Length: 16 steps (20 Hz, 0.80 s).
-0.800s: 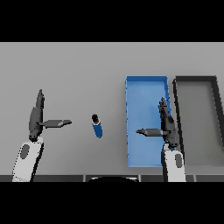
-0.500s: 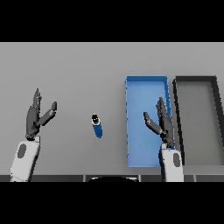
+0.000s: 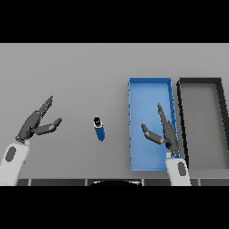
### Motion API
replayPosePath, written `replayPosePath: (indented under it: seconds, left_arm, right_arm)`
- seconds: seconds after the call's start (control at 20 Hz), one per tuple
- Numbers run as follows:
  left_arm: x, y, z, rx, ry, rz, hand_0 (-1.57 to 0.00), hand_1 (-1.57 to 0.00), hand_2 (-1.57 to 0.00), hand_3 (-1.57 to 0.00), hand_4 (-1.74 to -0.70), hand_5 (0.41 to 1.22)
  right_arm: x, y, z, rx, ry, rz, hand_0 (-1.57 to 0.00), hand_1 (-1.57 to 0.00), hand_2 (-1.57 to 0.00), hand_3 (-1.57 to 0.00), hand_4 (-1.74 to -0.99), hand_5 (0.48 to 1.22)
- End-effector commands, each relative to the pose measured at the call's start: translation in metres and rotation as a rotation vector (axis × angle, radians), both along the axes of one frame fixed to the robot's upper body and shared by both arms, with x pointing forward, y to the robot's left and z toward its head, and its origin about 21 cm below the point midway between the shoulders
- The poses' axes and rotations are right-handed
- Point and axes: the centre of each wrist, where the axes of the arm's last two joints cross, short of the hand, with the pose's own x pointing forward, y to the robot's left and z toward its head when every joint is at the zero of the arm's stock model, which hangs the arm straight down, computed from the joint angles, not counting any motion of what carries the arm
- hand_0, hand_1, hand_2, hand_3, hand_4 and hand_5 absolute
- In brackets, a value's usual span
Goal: Pick up the blue pipe and place it into the blue bin.
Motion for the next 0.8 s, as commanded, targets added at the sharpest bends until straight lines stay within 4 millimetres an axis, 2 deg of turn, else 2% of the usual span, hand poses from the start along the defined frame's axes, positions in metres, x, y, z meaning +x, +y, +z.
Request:
replayPosePath:
  seconds: [0.0, 0.15, 0.35, 0.55, 0.65, 0.75]
  left_arm:
    - [-0.006, -0.003, -0.003, -0.009, 0.003, -0.051, 0.0, 0.0, 0.0, 0.0, -1.09, 0.596]
    - [-0.018, -0.013, -0.007, -0.013, 0.039, -0.173, 0.0, 0.0, 0.0, 0.0, -1.1, 0.554]
    - [-0.027, -0.045, -0.013, -0.022, 0.086, -0.301, 0.0, 0.0, 0.0, 0.0, -1.16, 0.497]
    - [-0.03, -0.074, -0.023, 0.009, 0.077, -0.341, 0.0, 0.0, 0.0, 0.0, -1.18, 0.469]
    - [-0.035, -0.084, -0.028, -0.008, 0.064, -0.353, 0.0, 0.0, 0.0, 0.0, -1.19, 0.464]
    - [-0.03, -0.095, -0.035, -0.004, 0.081, -0.352, 0.0, 0.0, 0.0, 0.0, -1.19, 0.465]
  right_arm:
    - [0.0, -0.001, 0.002, 0.002, -0.017, 0.006, 0.0, 0.0, 0.0, 0.0, -1.186, 0.598]
    - [-0.003, -0.002, 0.004, 0.004, -0.053, 0.038, 0.0, 0.0, 0.0, 0.0, -1.198, 0.607]
    - [-0.005, -0.002, 0.002, 0.001, -0.039, 0.039, 0.0, 0.0, 0.0, 0.0, -1.208, 0.612]
    - [-0.005, 0.007, 0.004, 0.008, -0.033, 0.041, 0.0, 0.0, 0.0, 0.0, -1.221, 0.618]
    - [-0.006, 0.003, 0.007, 0.015, -0.039, 0.029, 0.0, 0.0, 0.0, 0.0, -1.223, 0.62]
    - [-0.006, 0.005, 0.007, 0.012, -0.031, 0.028, 0.0, 0.0, 0.0, 0.0, -1.23, 0.622]
